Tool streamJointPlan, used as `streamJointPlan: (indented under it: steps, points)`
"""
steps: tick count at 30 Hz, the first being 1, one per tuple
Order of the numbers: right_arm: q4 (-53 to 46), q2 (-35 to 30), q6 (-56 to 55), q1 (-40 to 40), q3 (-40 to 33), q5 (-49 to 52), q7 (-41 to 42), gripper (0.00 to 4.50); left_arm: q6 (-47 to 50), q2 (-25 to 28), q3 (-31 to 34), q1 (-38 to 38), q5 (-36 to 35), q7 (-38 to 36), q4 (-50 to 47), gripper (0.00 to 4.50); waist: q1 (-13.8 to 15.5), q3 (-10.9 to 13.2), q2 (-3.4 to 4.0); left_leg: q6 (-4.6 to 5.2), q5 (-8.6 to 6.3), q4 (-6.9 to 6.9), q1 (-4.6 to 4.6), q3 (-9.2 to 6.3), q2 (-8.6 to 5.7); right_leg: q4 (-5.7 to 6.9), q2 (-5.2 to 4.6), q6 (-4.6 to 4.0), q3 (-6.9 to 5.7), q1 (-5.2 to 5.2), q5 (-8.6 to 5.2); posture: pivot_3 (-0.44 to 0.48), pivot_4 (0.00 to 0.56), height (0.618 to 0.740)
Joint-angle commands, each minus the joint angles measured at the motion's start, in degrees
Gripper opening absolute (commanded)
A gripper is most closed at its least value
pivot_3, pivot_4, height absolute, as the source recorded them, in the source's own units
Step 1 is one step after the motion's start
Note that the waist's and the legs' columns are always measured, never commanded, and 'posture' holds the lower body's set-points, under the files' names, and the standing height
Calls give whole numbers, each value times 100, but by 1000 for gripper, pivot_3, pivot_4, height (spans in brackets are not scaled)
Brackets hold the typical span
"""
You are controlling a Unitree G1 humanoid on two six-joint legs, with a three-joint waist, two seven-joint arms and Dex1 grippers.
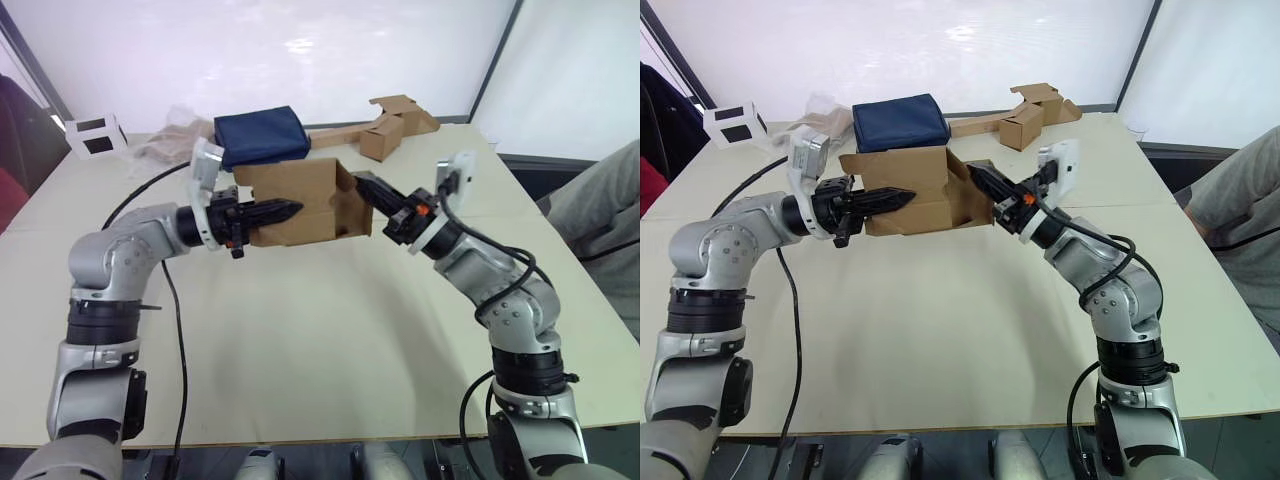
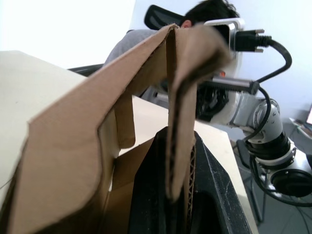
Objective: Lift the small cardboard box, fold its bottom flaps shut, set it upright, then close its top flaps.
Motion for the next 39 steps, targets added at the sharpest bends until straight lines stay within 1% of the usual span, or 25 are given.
streamJointPlan:
  steps: [1,5,11,16,23,32,39]
  points:
    - [-403,86,33,8,-34,144,65,52,-78,153,-21,-114,24,-182,-74,0,-24,0,0,0,0,0,0,0,0,0,0,0,0,0,0,0,150,740]
    - [-501,161,71,119,86,86,110,52,-81,182,-119,-129,71,-361,28,0,-56,0,0,0,0,-1,0,-1,0,1,1,0,0,-1,0,0,150,740]
    - [-424,288,45,52,144,-32,115,52,-138,130,-227,-211,108,-534,137,0,-95,0,0,0,0,-2,0,-1,0,1,1,0,0,-2,0,0,150,740]
    - [-349,282,35,-23,166,-180,214,52,-408,162,-432,-194,411,-688,177,0,-95,0,1,0,0,-2,0,-1,0,0,1,0,0,-2,0,0,150,740]
    - [-258,253,56,-73,170,-263,352,52,-364,224,-352,-367,382,-836,305,0,-95,1,1,1,0,-4,0,-1,0,0,2,0,0,-3,0,0,150,740]
    - [-215,237,61,-122,136,-295,507,52,-1075,226,-684,-459,1002,-1006,381,0,-95,1,1,0,0,-3,-1,-1,0,0,1,0,0,-3,0,0,150,740]
    - [-219,-39,54,-14,59,-455,659,52,-1526,158,-896,-572,1312,-1172,470,0,-94,1,1,1,0,-3,-1,-1,-1,-1,1,0,0,-3,0,0,150,740]
